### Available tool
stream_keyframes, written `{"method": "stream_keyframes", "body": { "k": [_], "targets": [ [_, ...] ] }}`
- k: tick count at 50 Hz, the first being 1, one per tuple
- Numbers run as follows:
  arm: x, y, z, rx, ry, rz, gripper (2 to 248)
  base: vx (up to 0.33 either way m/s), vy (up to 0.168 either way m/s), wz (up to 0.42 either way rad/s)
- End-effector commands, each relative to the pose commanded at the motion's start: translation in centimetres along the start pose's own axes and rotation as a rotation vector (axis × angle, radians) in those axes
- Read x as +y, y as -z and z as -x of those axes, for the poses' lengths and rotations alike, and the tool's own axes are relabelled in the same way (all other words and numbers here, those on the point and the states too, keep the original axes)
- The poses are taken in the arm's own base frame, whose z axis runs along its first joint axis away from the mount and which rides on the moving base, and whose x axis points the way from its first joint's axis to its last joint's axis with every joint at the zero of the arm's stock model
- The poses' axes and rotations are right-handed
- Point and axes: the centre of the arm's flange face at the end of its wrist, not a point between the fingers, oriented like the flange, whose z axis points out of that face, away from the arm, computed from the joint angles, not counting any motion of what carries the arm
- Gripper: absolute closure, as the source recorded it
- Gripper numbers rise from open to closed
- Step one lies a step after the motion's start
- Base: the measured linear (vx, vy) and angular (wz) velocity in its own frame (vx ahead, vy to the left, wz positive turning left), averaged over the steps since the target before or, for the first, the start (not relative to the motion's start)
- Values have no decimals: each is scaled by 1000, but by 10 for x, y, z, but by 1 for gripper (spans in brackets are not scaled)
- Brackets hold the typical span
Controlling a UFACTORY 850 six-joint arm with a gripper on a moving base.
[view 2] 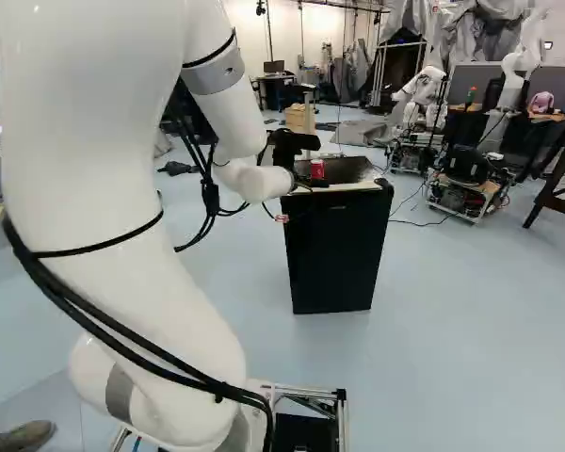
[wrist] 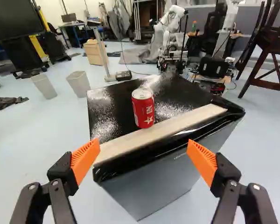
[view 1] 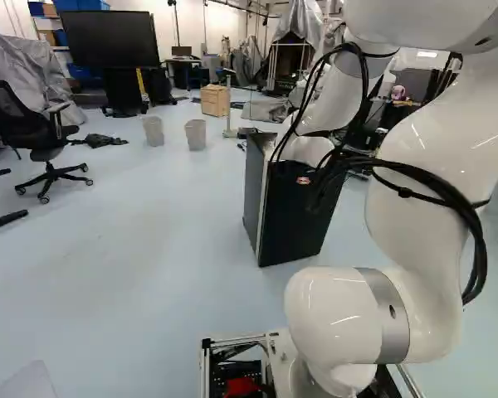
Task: Grab a drink from the fridge
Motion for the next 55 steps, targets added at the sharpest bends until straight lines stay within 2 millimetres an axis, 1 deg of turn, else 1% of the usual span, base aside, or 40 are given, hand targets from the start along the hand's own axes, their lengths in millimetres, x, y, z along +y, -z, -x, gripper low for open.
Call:
{"method": "stream_keyframes", "body": {
  "k": [12,29,42,55],
  "targets": [
    [-1,-6,-3,87,36,-33,3,0,0,0],
    [-4,-16,3,155,84,-90,3,0,0,0],
    [-5,-28,13,155,98,-108,3,0,0,0],
    [-3,-45,23,134,98,-103,3,0,0,0]
  ]
}}
